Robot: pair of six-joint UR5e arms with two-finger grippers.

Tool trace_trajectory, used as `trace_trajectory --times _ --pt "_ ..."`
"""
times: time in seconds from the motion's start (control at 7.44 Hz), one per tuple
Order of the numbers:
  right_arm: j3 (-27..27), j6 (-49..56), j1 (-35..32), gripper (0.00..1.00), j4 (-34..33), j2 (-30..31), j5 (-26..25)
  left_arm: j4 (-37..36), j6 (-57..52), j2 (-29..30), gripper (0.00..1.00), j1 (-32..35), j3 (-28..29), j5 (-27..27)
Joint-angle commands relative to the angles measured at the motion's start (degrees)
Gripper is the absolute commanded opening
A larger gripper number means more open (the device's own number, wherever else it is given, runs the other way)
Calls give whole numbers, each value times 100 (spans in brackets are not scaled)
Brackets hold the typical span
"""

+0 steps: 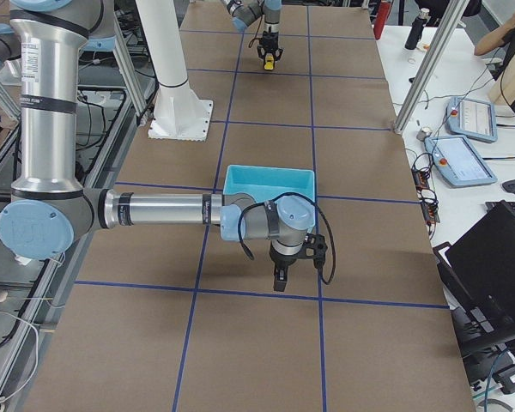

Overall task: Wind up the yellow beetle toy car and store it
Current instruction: 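Keep pulling the car back toward the left arm's base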

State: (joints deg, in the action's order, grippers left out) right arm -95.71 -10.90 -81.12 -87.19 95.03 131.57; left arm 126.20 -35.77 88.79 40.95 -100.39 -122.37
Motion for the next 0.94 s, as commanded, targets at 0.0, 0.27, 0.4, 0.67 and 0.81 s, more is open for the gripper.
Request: trace_trajectory --times 0.0,0.27,0.4,0.67,0.81 --pt "-1 0 0 99 0 -2 0 106 -9 -98 0 61 10 -76" --pt "-1 0 0 99 0 -2 0 151 -428 -186 31 202 45 -173" --pt "-1 0 0 99 0 -2 0 151 -622 -160 99 202 54 -173" --pt "17 9 0 99 0 -2 -9 124 -606 -160 100 473 46 -173" --pt "17 9 0 99 0 -2 -9 107 -606 -177 100 701 54 -243"
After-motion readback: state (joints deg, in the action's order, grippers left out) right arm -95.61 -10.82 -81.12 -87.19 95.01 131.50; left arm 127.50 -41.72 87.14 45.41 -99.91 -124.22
